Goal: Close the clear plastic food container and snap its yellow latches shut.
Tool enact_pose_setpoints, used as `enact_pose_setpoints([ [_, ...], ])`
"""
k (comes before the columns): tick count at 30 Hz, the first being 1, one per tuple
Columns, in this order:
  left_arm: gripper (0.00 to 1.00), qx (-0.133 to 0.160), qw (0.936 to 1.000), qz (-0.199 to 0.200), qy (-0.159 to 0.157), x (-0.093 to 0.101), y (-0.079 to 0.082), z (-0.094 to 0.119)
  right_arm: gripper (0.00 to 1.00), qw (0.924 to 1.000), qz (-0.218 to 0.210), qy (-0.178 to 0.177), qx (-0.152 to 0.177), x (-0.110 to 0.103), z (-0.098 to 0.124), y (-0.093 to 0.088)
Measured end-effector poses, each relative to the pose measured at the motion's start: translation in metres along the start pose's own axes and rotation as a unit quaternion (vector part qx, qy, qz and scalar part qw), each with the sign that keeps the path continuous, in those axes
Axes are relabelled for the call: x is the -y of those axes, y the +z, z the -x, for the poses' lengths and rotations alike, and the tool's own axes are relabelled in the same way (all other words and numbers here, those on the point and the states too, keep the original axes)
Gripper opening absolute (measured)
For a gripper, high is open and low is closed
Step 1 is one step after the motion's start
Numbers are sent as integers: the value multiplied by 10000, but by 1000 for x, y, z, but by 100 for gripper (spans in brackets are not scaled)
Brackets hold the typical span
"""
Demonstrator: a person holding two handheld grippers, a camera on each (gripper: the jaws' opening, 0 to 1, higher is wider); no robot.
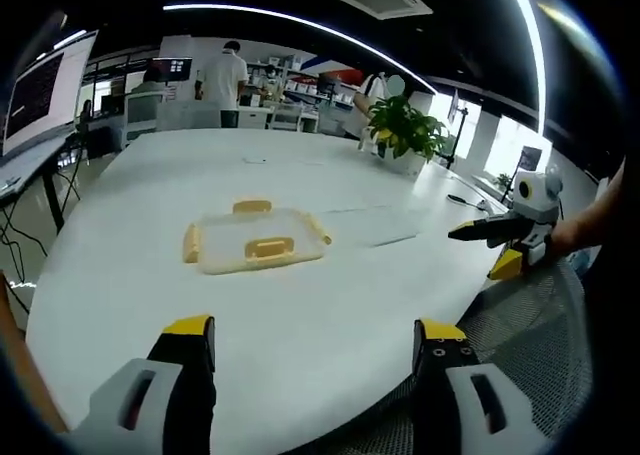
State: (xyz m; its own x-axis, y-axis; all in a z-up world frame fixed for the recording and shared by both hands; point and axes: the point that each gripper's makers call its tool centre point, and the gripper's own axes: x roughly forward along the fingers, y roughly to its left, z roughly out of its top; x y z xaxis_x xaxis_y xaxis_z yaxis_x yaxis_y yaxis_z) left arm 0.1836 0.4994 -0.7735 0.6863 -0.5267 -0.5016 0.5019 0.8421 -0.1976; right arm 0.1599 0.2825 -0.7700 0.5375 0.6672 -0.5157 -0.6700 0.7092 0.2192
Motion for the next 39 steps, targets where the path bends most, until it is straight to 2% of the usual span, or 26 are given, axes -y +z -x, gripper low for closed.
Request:
enact_pose_setpoints([
  [3, 76, -92, 10000, -9, -22, 0, -3, -1, 81, 10000, 15, 8, -45, -1, 0, -1],
  [11, 74, -44, 10000, 42, -19, -1, -2, 0, 82, 10000, 5, 9, 13, -1, 0, 0],
  [13, 72, -216, 9997, 108, -100, 1, -8, 0, 81, 9999, 90, 51, -105, -3, -2, -1],
  [15, 73, -124, 9999, 23, -79, 0, -4, 0, 81, 9999, 106, 76, 78, -5, 1, 6],
  [19, 71, -253, 9996, 6, -155, 2, -8, 0, 81, 9998, 76, 101, 120, -5, 2, 8],
  [22, 71, -217, 9993, -139, -257, 6, -6, 0, 81, 9997, 159, 170, 120, -8, 2, 10],
  [26, 70, -192, 9994, -130, -246, 7, -5, 2, 84, 9993, 272, 245, -8, -10, 1, 7],
  [28, 68, -370, 9980, -341, -373, 13, -8, 0, 87, 9990, 359, 235, -96, -8, 0, 8],
  [30, 69, -298, 9970, -500, -512, 20, -4, -2, 86, 9981, 560, 244, -118, -7, -1, 11],
  [32, 71, -282, 9967, -455, -606, 23, -1, -2, 86, 9979, 596, 236, -85, -7, -1, 16],
  [34, 74, 43, 9971, -259, -709, 27, 10, -2, 84, 9973, 692, 251, -30, -6, -2, 17],
  [36, 75, -37, 9976, -245, -644, 22, 10, 1, 82, 9970, 727, 235, -98, -4, 0, 14],
  [39, 75, -24, 9981, -159, -601, 19, 12, 2, 79, 9969, 746, 224, 57, -2, 4, 22],
])
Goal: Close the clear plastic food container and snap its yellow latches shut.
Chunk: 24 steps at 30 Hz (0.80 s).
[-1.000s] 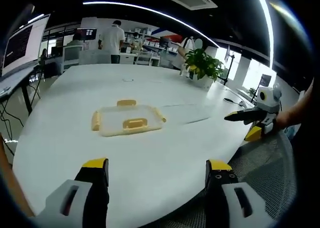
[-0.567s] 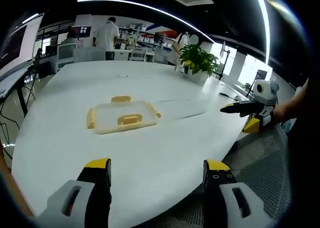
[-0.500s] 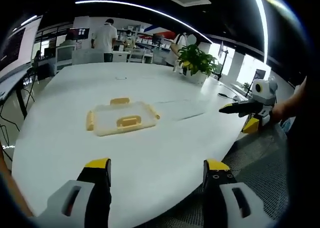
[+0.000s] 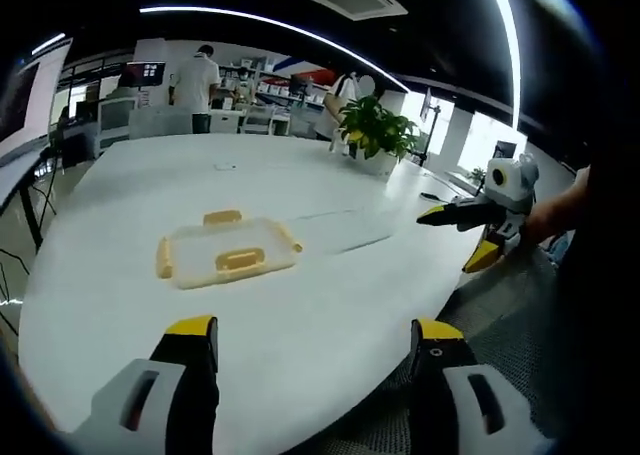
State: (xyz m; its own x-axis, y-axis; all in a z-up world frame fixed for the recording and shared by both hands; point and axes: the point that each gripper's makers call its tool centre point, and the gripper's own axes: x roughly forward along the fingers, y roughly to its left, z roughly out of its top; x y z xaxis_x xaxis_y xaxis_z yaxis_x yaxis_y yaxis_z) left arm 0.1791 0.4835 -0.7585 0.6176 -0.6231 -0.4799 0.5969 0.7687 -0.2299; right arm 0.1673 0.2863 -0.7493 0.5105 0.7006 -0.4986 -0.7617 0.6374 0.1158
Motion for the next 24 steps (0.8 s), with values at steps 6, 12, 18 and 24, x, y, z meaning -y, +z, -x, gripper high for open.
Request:
enact_pose_setpoints([
  [6, 74, -275, 9993, -144, -189, 0, -2, -1, 76, 10000, 56, 41, -15, 2, -3, 9],
  [12, 75, -258, 9994, -62, -199, -10, 6, -1, 74, 9997, -27, 93, 236, 1, -15, 31],
  [18, 75, -413, 9986, -154, -281, -20, 10, -1, 74, 9996, 27, 167, 223, -1, -23, 38],
  [24, 72, -489, 9982, -181, -308, -34, 17, -2, 73, 9999, -69, 118, 57, 4, -29, 36],
])
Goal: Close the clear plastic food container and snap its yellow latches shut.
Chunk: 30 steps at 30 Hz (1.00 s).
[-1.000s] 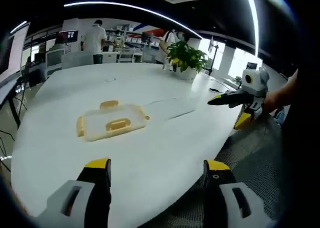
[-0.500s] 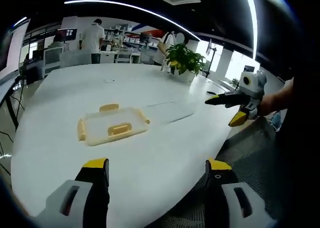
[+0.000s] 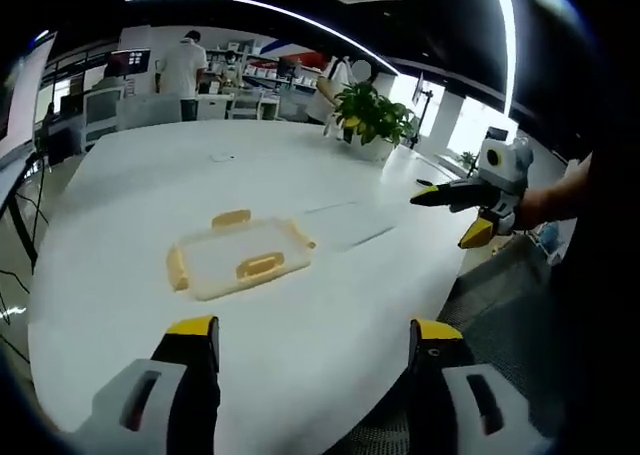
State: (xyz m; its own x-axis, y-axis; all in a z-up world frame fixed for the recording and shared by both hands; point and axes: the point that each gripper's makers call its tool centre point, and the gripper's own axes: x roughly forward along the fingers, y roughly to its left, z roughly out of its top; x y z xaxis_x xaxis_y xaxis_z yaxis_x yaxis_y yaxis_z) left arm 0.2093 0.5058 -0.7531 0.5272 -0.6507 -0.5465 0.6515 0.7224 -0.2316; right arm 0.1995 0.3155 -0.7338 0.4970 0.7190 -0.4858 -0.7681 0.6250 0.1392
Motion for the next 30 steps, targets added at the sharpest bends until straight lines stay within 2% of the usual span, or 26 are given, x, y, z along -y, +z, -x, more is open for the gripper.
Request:
enact_pose_setpoints([
  [2, 66, 15, 9999, -91, -61, 0, 8, 1, 72, 10000, 32, 21, 0, -1, -3, 2],
  [6, 71, 55, 9998, -114, -157, -2, 18, -1, 72, 9999, 51, 90, -12, -3, -12, 5],
  [9, 71, 36, 9997, -129, -181, -6, 18, -4, 75, 10000, 45, 55, -31, -1, -18, 8],
  [15, 72, -244, 9978, -524, -337, -16, 16, -8, 71, 9999, 96, 108, -48, 1, -25, 16],
  [17, 72, -253, 9973, -586, -371, -19, 19, -7, 70, 9998, 132, 106, -59, 3, -26, 17],
  [23, 70, -362, 9965, -687, -300, -38, 20, -8, 70, 9997, 182, 68, -138, 8, -32, 16],
  [30, 66, -571, 9939, -849, -420, -45, 22, -12, 68, 9991, 314, 110, -244, 12, -39, 15],
])
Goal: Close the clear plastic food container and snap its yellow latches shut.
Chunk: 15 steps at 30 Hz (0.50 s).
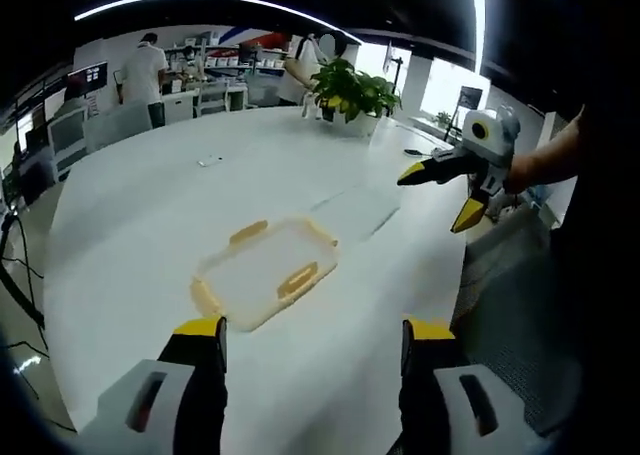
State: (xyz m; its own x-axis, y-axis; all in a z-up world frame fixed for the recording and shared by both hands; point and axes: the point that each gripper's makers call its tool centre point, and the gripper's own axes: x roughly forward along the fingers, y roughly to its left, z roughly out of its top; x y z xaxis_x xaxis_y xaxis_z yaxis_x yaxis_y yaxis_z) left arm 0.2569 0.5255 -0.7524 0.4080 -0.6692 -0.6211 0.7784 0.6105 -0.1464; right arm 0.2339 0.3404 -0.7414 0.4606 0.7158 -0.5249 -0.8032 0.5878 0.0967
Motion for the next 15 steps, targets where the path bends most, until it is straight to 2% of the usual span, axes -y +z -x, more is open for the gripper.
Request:
enact_pose_setpoints([
  [7, 65, -84, 9998, -157, -17, -10, 8, -3, 65, 10000, -14, -3, 2, 5, -5, 5],
  [12, 65, -275, 9987, -423, -70, -13, 5, -6, 66, 9998, -110, 135, 129, 2, -9, 13],
  [15, 65, -307, 9985, -431, -100, -18, 6, -8, 67, 9999, 60, 136, 66, 1, -12, 14],
])
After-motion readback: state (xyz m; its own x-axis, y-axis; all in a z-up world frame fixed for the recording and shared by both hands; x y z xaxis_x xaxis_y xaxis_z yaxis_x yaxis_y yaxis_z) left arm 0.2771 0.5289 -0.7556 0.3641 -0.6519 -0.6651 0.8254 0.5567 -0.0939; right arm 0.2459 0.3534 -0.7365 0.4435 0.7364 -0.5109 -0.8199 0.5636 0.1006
